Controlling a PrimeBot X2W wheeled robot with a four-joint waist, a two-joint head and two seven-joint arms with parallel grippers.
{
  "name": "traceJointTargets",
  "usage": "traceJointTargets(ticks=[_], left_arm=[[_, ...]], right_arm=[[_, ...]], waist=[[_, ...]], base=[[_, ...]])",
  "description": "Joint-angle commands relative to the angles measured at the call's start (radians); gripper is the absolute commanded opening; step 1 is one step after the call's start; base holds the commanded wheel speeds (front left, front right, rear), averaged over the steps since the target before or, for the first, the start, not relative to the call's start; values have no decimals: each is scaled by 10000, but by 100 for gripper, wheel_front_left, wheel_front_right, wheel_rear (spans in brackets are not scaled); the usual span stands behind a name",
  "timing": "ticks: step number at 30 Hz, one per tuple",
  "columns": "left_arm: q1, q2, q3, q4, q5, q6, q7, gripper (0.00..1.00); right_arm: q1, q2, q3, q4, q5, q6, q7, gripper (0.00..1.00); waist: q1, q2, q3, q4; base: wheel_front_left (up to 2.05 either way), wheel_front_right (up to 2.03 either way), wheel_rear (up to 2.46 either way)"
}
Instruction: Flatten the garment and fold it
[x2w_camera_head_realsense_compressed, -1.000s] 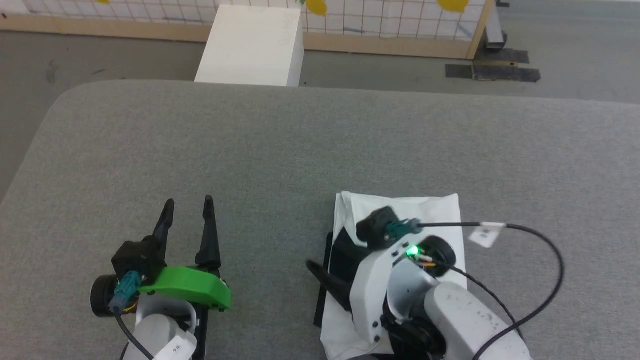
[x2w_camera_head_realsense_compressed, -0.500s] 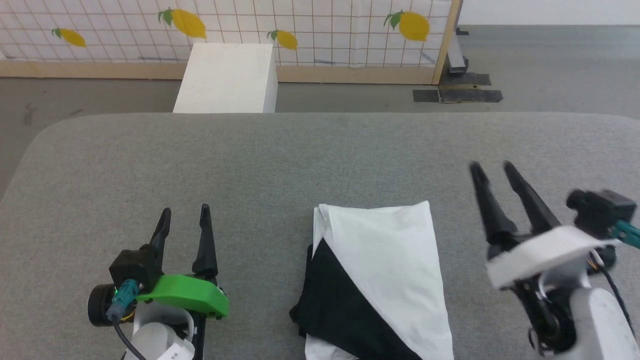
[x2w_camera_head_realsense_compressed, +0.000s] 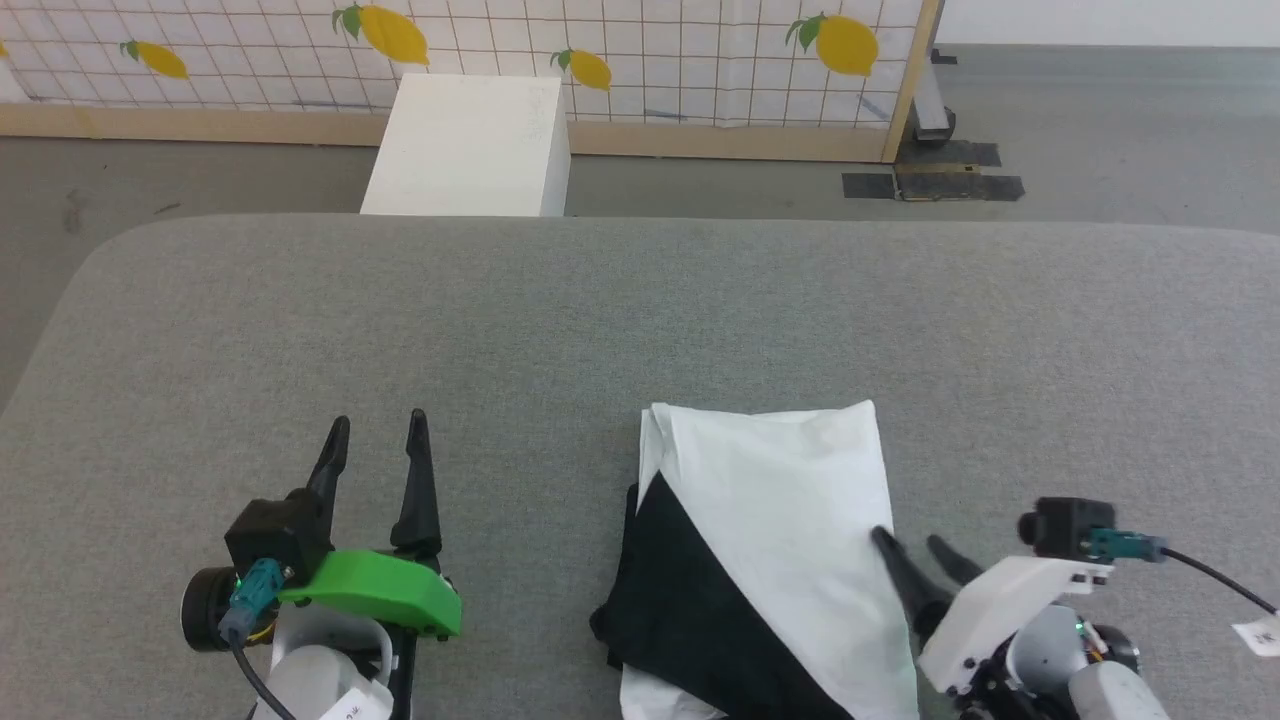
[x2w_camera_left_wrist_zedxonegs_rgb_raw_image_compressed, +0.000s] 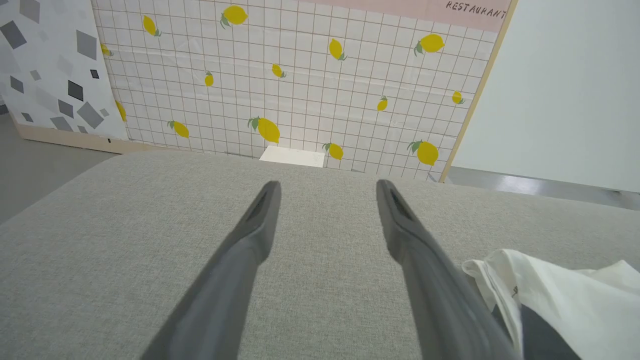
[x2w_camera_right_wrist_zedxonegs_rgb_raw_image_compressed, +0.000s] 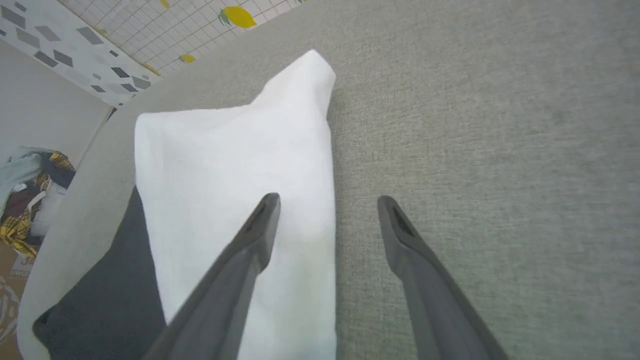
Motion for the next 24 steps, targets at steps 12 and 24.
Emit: traceJointTargets(ticks=[12,24], left_arm=[[116,-60,-97,214,31,-83,-47,100],[452,-60,241,-80,1,45,-47,100]], right_arm=[[-706,1,714,1484,-188,-13,1867,1],[-1666,-578,1954,-291,-3747,-13,3629,0]], waist=[[0,-1,-132,230],[0,-1,-100,-849]], base=[[0,0,0],[0,0,0]])
